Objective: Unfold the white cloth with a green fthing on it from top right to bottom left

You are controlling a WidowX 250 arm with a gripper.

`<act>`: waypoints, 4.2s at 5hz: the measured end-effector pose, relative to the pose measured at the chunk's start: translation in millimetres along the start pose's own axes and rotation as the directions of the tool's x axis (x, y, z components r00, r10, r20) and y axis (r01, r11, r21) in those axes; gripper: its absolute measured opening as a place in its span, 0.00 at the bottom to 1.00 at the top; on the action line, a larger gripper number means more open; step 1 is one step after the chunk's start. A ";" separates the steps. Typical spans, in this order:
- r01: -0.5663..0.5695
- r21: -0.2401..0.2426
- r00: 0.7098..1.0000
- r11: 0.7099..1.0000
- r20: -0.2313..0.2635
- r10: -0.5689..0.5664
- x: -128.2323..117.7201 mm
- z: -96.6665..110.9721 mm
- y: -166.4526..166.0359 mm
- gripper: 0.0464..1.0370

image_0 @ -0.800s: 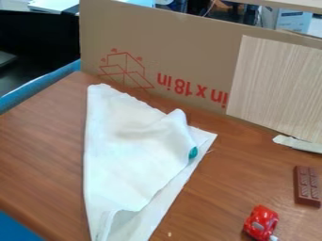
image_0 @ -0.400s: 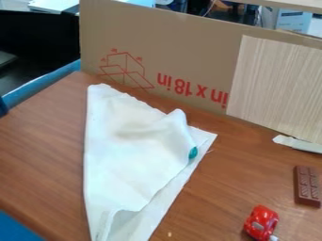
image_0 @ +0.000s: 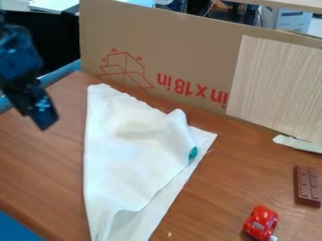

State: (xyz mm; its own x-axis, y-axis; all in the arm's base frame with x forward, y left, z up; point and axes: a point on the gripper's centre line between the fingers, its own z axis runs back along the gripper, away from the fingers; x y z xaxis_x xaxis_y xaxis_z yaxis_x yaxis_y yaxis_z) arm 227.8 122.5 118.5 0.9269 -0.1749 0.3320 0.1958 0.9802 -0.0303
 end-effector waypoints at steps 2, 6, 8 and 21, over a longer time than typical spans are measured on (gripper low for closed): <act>-0.209 0.074 0.976 0.975 0.071 0.204 43.4 -17.1 -41.2 0.96; -0.467 0.108 0.879 0.877 0.165 0.448 131.8 -84.8 -76.2 0.96; -0.540 0.132 0.833 0.832 0.228 0.504 144.1 -109.4 -76.3 0.96; -0.613 -0.073 0.754 0.787 0.242 0.610 119.9 -115.0 -3.4 0.01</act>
State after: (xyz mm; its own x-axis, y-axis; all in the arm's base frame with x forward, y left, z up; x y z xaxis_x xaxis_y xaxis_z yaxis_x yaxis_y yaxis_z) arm 375.1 87.5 50.0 0.7414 0.4887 0.4598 -0.3908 0.8715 -0.2963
